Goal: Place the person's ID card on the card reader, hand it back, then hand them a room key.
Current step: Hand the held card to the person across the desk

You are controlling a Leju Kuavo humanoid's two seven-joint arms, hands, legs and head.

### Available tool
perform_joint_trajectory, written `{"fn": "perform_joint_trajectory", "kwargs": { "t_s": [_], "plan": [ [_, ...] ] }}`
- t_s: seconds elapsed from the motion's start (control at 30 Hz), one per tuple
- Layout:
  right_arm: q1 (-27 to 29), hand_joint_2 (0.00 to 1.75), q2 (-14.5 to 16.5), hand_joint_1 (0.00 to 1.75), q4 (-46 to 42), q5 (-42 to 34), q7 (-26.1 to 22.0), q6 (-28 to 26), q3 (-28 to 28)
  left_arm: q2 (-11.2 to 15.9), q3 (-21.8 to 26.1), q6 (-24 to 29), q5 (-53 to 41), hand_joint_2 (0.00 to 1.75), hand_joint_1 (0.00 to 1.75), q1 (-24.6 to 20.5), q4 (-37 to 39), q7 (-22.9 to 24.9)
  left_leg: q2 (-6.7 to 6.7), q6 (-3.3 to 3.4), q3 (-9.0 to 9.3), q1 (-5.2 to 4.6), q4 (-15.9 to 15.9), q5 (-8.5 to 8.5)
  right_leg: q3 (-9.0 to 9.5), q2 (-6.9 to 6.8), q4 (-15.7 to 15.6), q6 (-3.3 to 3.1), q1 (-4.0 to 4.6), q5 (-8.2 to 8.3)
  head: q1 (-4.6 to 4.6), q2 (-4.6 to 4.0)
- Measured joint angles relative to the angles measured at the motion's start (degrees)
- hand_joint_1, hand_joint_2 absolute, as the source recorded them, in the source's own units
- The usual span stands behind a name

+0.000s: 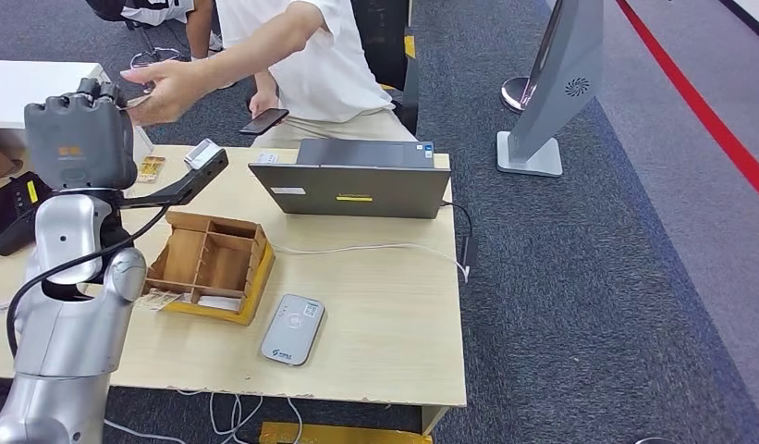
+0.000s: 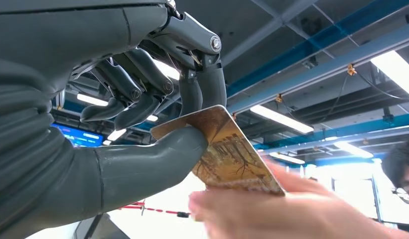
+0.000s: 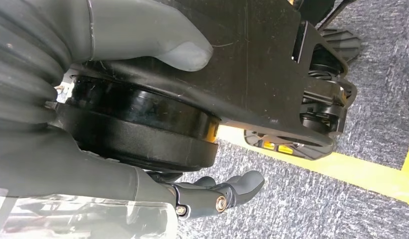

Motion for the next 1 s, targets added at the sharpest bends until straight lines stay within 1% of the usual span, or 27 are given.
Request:
{"fn": "perform_joint_trajectory", "kwargs": {
  "t_s": [0.03,0.4,0.57,0.67,0.77,0.83,0.9,0.93,0.97,1.0],
  "plan": [
    [0.00,1.75,-0.01,0.00,-0.06,0.07,0.08,-0.02,0.05,-0.20,0.01,-0.01,0.17,1.75,0.00,0.01,0.14,-0.09,0.00,0.00,-0.01,0.00,0.00,0.00,-0.01,0.00,0.00,0.00,0.00,0.00,-0.01,0.00],
    [0.06,1.75,-0.23,0.00,-0.29,0.61,-0.07,-0.02,0.14,-0.72,1.08,0.84,2.22,1.75,0.00,2.37,-0.03,-1.73,0.00,0.00,-0.01,0.01,-0.01,0.00,0.00,-0.02,0.00,0.01,0.00,-0.01,-0.01,0.00],
    [0.13,1.75,-0.32,0.00,-0.40,0.11,-0.35,-0.02,0.14,-0.84,1.15,0.00,4.43,1.75,0.00,4.89,-2.42,-2.62,0.00,0.00,-0.03,0.00,-0.01,0.00,0.00,-0.02,0.00,0.01,0.00,-0.01,0.01,0.00],
    [0.29,1.75,-0.45,0.00,-0.41,-0.79,-1.01,-0.02,0.12,-0.12,1.46,0.08,6.66,1.75,0.00,7.39,-5.09,-3.73,0.01,0.00,-0.08,0.01,-0.04,-0.01,0.00,-0.01,0.03,0.01,0.01,-0.02,0.02,0.00],
    [0.64,1.75,-0.59,0.00,-0.37,-1.91,-2.15,0.00,-0.09,2.59,3.45,2.49,10.13,1.75,0.00,12.51,-9.04,-5.95,0.15,-0.04,-0.06,0.01,-0.09,-0.06,-0.03,0.12,0.05,-0.01,0.01,-0.05,0.01,0.00],
    [1.22,1.75,-0.87,0.00,-0.13,-2.43,-4.09,0.01,-0.31,4.85,6.63,5.88,13.55,1.75,0.00,18.14,-12.12,-8.13,0.25,-0.09,0.02,0.01,-0.15,-0.15,-0.02,0.20,0.07,-0.07,0.01,-0.13,0.03,0.00],
    [1.85,1.75,-1.12,0.00,0.58,-3.11,-6.39,0.27,-0.60,6.81,11.89,9.12,19.75,1.75,0.00,25.34,-14.98,-11.44,0.39,-0.13,0.12,0.01,-0.18,-0.28,-0.02,0.31,0.06,-0.15,0.01,-0.24,0.03,0.00],
    [2.02,1.75,-1.15,0.00,1.12,-3.42,-7.25,0.63,-0.75,7.52,15.22,9.65,24.41,1.75,0.00,28.94,-15.99,-13.92,0.45,-0.13,0.16,0.01,-0.18,-0.32,-0.04,0.36,0.05,-0.17,0.01,-0.29,0.02,0.00],
    [2.11,1.75,-1.13,0.00,1.70,-3.72,-7.80,1.23,-0.86,7.95,19.00,8.79,30.35,1.75,0.00,32.13,-16.56,-16.98,0.47,-0.14,0.17,0.02,-0.18,-0.34,-0.07,0.37,0.04,-0.16,0.01,-0.33,-0.01,0.00],
    [2.14,1.75,-1.09,0.00,2.25,-3.99,-8.10,2.01,-0.94,8.06,22.99,6.74,36.85,1.75,0.00,34.75,-16.78,-20.21,0.45,-0.14,0.16,0.04,-0.18,-0.36,-0.11,0.34,0.03,-0.13,0.03,-0.38,-0.03,0.00]
  ]
}}
